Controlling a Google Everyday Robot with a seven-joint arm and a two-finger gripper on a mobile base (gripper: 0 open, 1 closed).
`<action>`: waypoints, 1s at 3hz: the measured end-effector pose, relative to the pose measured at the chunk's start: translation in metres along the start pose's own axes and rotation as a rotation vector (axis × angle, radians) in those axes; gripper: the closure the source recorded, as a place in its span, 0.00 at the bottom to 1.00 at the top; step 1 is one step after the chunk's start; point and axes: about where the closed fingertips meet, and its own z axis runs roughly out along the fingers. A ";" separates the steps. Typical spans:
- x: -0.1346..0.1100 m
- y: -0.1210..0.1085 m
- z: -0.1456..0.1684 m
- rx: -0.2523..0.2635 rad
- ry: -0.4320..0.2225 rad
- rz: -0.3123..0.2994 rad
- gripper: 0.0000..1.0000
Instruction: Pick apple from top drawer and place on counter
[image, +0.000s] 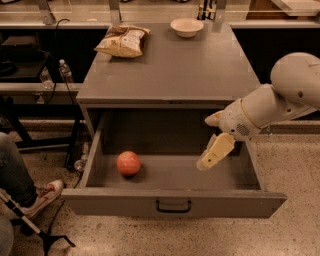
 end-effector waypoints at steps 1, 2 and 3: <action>0.018 -0.014 0.055 -0.019 -0.077 0.054 0.00; 0.017 -0.030 0.114 0.025 -0.180 0.083 0.00; 0.002 -0.047 0.147 0.086 -0.271 0.100 0.00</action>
Offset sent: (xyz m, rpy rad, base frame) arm 0.0703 0.0689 -0.1391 0.2341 -0.1159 -0.1987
